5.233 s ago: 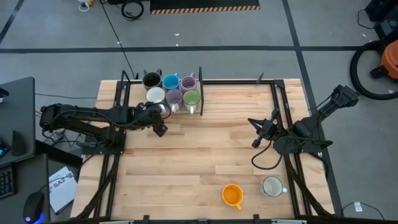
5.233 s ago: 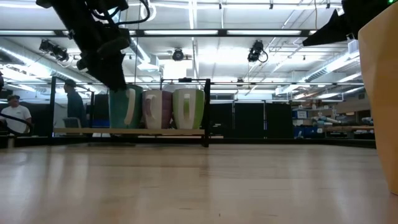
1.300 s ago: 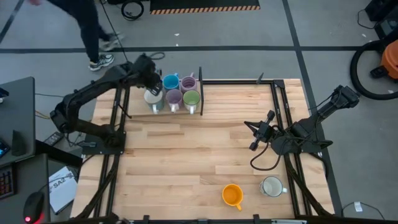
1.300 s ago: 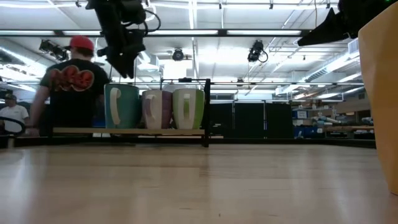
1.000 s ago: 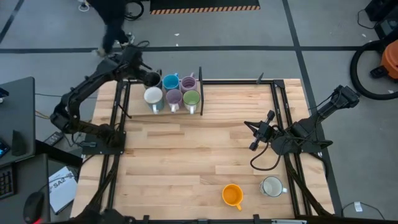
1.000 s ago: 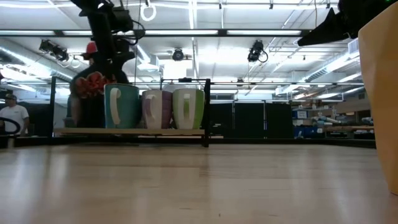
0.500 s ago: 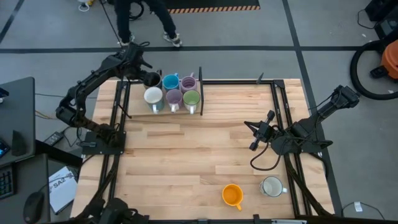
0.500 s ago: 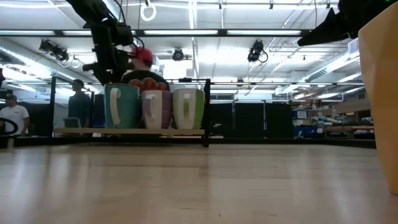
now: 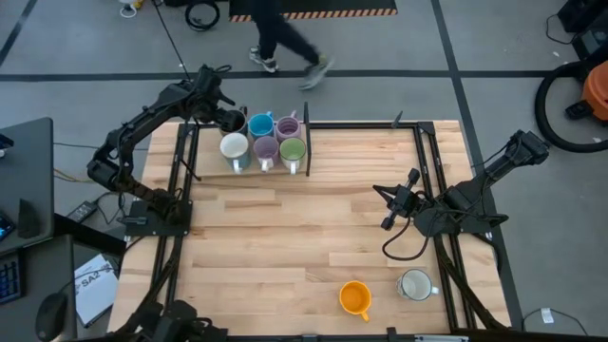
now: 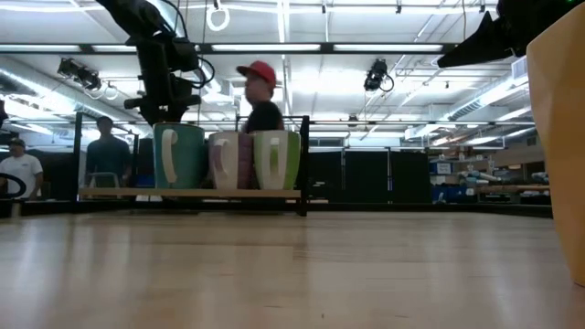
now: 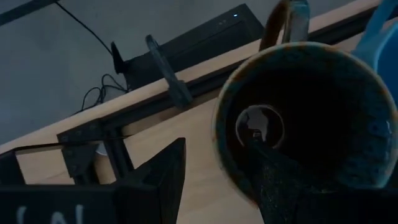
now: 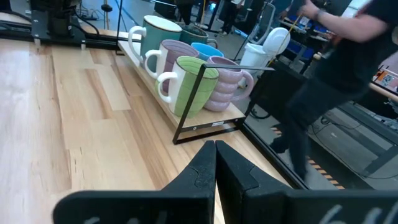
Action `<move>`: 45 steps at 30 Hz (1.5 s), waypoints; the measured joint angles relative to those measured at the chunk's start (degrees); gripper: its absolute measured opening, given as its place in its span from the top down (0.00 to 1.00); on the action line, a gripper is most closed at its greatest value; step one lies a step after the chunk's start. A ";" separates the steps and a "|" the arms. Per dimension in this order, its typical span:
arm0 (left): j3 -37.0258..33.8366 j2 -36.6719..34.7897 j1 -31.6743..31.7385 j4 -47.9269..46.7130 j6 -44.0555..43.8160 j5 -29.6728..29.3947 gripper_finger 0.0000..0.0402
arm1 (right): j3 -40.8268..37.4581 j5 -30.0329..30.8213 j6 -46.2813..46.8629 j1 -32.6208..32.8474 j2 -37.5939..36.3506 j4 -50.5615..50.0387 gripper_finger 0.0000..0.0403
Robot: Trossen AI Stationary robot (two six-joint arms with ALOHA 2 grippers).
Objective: Place coffee mugs
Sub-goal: Adjust the dark blue patterned mug on the shelf
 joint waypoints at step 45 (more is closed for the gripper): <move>1.46 1.89 0.56 -6.62 -2.19 -5.00 0.57 | -0.02 -0.24 -0.15 0.00 0.00 0.47 0.97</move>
